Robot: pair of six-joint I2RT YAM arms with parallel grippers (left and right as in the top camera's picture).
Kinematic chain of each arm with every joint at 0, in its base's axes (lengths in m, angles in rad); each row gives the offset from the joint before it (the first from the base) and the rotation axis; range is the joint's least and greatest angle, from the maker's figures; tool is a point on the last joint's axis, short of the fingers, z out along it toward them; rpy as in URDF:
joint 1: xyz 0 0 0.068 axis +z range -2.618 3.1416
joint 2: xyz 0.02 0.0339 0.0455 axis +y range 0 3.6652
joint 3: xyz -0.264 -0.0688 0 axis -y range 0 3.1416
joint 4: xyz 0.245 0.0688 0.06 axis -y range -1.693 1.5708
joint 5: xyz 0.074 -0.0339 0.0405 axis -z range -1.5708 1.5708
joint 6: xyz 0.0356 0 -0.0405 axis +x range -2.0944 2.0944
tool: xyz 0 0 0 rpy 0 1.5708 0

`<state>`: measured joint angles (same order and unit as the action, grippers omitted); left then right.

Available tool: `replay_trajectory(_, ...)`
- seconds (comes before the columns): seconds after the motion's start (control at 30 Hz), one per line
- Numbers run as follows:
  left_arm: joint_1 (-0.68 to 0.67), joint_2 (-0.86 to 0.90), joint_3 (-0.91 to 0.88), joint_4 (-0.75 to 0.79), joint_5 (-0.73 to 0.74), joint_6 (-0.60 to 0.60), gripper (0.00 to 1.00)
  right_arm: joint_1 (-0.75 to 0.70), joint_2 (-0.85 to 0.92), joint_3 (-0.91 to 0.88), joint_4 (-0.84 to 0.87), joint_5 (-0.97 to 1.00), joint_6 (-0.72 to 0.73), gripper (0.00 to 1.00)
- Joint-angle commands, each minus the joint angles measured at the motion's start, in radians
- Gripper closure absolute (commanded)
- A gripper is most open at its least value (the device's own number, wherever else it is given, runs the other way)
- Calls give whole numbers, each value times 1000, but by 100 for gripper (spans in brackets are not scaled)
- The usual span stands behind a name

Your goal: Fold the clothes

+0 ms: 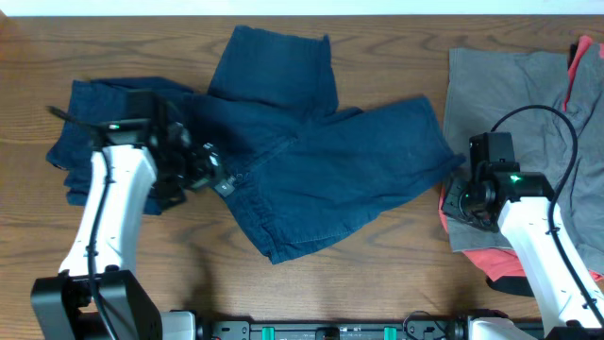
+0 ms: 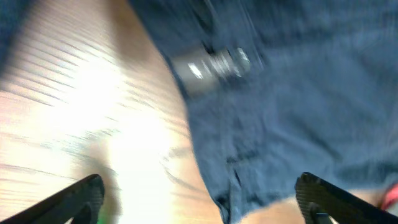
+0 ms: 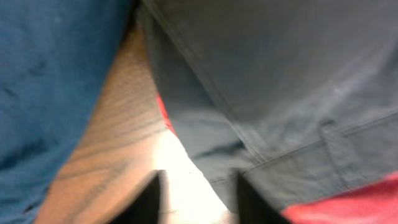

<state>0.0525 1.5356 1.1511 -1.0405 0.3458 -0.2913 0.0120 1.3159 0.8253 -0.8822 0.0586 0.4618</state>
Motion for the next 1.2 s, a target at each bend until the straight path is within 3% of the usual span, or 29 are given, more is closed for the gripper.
replay_trajectory(0.0,-85,2,-61,20,70,-2,4,-7,0,-41,54,-61,-26,80)
replay_trajectory(0.13,-200,2,-146,143,70,-8,21,-10,1,-106,117,-71,-29,79)
replay_trajectory(0.27,-306,2,-227,296,70,-65,35,-24,8,-187,191,-69,-30,72)
replay_trajectory(0.47,-413,2,-292,402,69,-115,35,-106,12,-270,189,105,95,70)
replay_trajectory(0.63,-464,8,-322,377,69,-115,34,-262,12,-278,159,216,128,61)
replay_trajectory(0.83,-468,27,-360,290,69,-114,34,-467,12,-275,156,235,124,57)
replay_trajectory(0.97,-468,30,-391,270,69,-115,34,-538,10,-251,170,-10,-48,53)
replay_trajectory(1.07,-468,30,-411,256,70,-115,33,-531,-1,-218,183,-368,-292,35)
replay_trajectory(1.17,-468,30,-411,232,74,-114,34,-519,-14,-186,184,-566,-373,24)
